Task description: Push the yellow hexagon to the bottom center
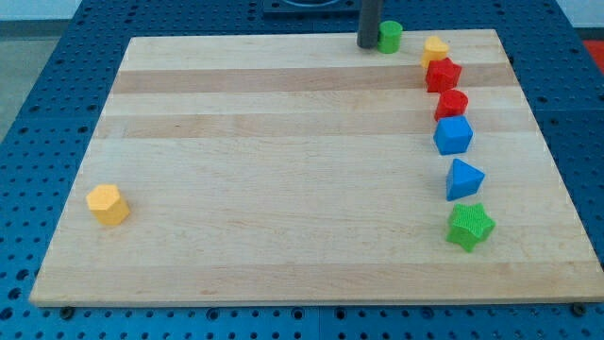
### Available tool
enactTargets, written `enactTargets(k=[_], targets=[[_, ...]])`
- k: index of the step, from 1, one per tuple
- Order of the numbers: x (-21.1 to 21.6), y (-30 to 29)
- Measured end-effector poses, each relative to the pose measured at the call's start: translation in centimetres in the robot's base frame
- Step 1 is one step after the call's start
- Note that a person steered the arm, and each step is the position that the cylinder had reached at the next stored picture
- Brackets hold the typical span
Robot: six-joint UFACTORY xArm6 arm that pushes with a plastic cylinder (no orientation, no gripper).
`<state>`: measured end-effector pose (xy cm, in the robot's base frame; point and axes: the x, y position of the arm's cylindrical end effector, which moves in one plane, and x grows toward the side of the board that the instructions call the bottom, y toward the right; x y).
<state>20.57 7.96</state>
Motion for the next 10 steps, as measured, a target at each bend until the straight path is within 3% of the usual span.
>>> enactTargets(k=[1,2,4,5,8,9,10], targets=[[-0.9,2.3],[-0.9,8.5],[-0.8,7.3],[2.9,-0.9],[24.5,-35.2],[26.2,-37.7],[29.5,-35.6]])
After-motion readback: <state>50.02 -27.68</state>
